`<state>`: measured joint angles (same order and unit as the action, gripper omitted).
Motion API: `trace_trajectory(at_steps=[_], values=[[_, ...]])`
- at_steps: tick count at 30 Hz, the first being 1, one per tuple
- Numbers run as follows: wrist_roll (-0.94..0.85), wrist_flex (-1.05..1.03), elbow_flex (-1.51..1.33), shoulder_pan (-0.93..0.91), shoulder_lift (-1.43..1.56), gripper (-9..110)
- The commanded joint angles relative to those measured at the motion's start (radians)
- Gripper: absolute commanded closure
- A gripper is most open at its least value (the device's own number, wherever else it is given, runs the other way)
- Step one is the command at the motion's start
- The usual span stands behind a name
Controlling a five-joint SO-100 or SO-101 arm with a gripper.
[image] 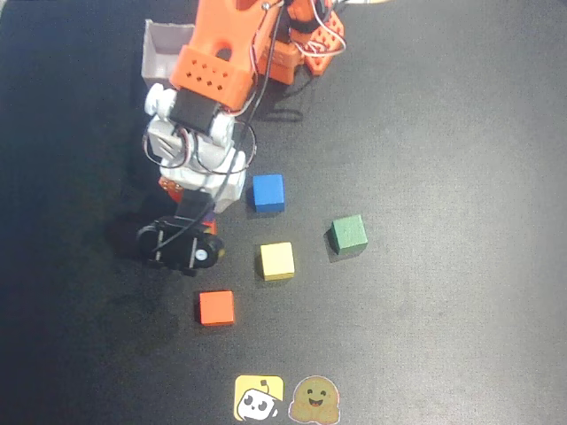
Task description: Put the purple cube on top of the red cube.
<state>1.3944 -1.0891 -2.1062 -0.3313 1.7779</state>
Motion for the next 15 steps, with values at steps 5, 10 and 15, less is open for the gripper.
trace_trajectory(at_steps=[5, 10, 15], values=[[0.021, 0.064, 0.063, 0.003, 0.040, 99], [0.021, 0.112, 0.064, 0.011, 0.028, 99], [0.021, 0.127, 0.071, 0.014, -0.002, 99]])
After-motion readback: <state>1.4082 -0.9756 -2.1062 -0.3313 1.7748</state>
